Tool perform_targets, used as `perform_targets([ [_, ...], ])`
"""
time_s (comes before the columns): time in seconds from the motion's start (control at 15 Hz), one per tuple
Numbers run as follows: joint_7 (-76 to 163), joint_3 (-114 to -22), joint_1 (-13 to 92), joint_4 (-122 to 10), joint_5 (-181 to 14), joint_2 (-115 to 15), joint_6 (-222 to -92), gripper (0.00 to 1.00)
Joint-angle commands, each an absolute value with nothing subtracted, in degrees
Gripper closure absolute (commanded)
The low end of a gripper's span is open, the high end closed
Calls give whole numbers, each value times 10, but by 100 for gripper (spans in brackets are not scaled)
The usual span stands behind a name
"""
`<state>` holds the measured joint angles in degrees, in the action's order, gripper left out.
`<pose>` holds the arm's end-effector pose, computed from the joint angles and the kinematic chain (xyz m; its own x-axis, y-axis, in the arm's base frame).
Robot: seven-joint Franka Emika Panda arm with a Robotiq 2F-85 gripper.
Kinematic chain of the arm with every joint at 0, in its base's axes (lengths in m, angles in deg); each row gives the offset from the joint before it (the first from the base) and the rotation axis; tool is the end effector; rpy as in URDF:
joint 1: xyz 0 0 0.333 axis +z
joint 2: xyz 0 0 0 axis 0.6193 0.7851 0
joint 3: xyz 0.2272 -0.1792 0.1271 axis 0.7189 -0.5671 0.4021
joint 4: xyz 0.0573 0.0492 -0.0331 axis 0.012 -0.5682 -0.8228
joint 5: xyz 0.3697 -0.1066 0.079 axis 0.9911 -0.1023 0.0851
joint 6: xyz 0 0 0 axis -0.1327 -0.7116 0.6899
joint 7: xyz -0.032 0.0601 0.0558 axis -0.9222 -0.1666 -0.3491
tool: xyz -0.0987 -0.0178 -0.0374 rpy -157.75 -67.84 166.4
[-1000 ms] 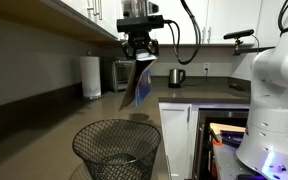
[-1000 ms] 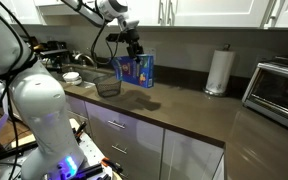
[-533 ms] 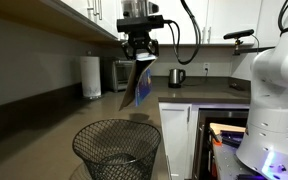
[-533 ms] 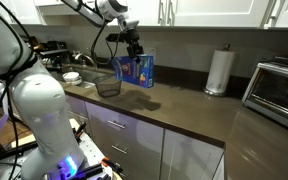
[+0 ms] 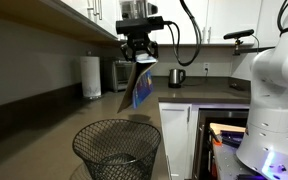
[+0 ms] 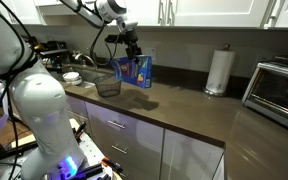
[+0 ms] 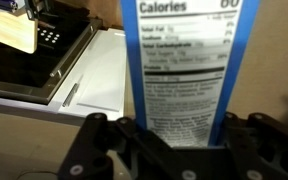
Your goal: Pour the contents from the box into the black then put the box on the counter
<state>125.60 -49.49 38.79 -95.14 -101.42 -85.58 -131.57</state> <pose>0.4356 0.0966 0.4796 0.4055 -0.8221 0.3997 -0.9116 -0.3962 0.1099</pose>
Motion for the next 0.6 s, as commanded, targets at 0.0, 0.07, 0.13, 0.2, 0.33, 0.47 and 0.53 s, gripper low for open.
perform_targets([
  [0.0, 1295, -476, 409, -963, -1031, -865, -1316, 75],
  [0.07, 1301, -471, 414, -964, -1030, -867, -1314, 75],
  [0.13, 1310, -463, 419, -966, -1034, -867, -1312, 76],
  [0.2, 1316, -458, 424, -967, -1035, -869, -1309, 75],
  [0.33, 1329, -447, 435, -970, -1038, -873, -1305, 76],
  [0.47, 1346, -434, 444, -976, -1053, -880, -1307, 74],
  [0.53, 1359, -425, 446, -979, -1068, -880, -1310, 74],
])
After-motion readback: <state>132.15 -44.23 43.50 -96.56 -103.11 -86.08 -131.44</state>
